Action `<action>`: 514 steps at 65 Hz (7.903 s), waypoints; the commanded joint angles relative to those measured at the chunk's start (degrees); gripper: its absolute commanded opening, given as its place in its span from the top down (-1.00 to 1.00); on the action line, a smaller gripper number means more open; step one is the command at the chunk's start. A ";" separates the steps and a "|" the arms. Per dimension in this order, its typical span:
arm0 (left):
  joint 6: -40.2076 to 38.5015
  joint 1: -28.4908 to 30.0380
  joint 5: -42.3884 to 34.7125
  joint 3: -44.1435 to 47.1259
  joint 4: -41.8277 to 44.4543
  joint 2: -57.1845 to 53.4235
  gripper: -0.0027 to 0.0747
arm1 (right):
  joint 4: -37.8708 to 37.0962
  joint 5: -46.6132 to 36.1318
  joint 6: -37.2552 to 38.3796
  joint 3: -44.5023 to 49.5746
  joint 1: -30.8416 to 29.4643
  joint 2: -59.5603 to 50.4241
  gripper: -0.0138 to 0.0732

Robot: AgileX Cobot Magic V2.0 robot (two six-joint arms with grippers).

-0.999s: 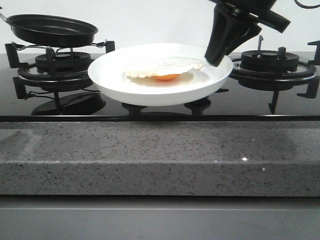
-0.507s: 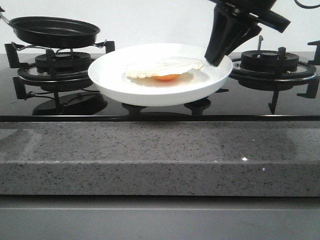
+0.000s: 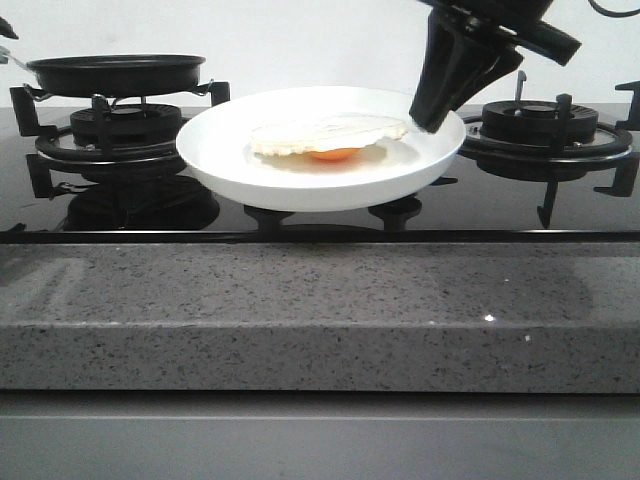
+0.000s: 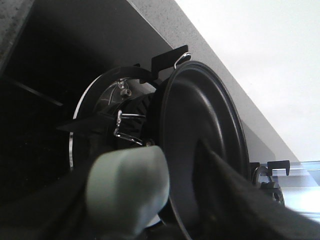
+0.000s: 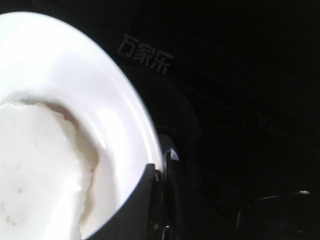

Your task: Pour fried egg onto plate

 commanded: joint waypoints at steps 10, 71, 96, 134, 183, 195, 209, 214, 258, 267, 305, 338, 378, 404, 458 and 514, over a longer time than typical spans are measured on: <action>0.41 -0.25 4.33 -1.64 -1.35 -2.85 -0.46 | 2.32 -1.65 -0.43 -1.55 -0.09 -3.23 0.84; -5.98 -0.25 14.67 -1.64 12.77 -4.57 0.98 | 2.32 -1.65 -0.43 -1.55 -0.09 -3.23 0.84; -10.48 -3.24 9.62 -1.64 28.38 -13.45 0.98 | 2.32 -1.65 -0.43 -1.55 -0.09 -3.23 0.84; -34.67 -27.60 -3.51 5.68 75.66 -36.40 0.98 | 2.32 -1.65 -0.43 -1.55 -0.09 -3.23 0.84; -34.67 -30.03 -25.64 42.53 75.42 -81.39 0.98 | 2.32 -1.65 -0.43 -1.55 -0.09 -3.23 0.84; -34.67 -30.03 -28.80 47.68 75.09 -91.88 0.98 | 2.32 -1.65 -0.43 -1.55 -0.09 -3.23 0.84; -34.67 -30.03 -28.81 50.27 74.98 -97.97 0.98 | 2.32 -1.65 -0.43 -1.55 -0.09 -3.23 0.84; -34.67 -30.03 -28.93 50.77 74.98 -98.23 0.98 | 2.32 -1.65 -0.43 -1.55 -0.09 -3.23 0.84; -34.67 -30.03 -29.02 50.94 74.98 -98.23 0.98 | 2.32 1.93 4.53 -20.03 -4.46 6.83 0.81; -34.67 -30.03 -29.02 50.94 74.98 -98.23 0.98 | 2.27 1.81 6.56 -28.54 -5.48 13.19 0.81; -34.67 -30.03 -29.02 50.94 74.98 -98.23 0.98 | -3.72 6.22 7.55 -34.32 -5.74 21.62 0.80; -34.67 -30.03 -29.02 50.94 74.98 -98.23 0.98 | -8.46 10.95 7.55 -37.88 -6.37 19.55 -0.12; -34.67 -30.03 -29.02 50.94 74.98 -98.23 0.98 | -8.63 18.43 7.59 -44.33 -6.39 11.18 0.81; -34.67 -30.03 -29.02 50.94 74.98 -98.23 0.98 | -18.39 16.19 8.54 -23.21 -6.39 -8.12 0.81; -34.67 -30.03 -29.02 50.94 74.98 -98.23 0.98 | -19.10 -36.33 7.32 56.40 -6.39 -69.26 0.81; -34.67 -30.03 -29.02 50.94 74.98 -98.23 0.98 | -19.05 -42.49 7.38 65.92 -6.39 -87.01 0.81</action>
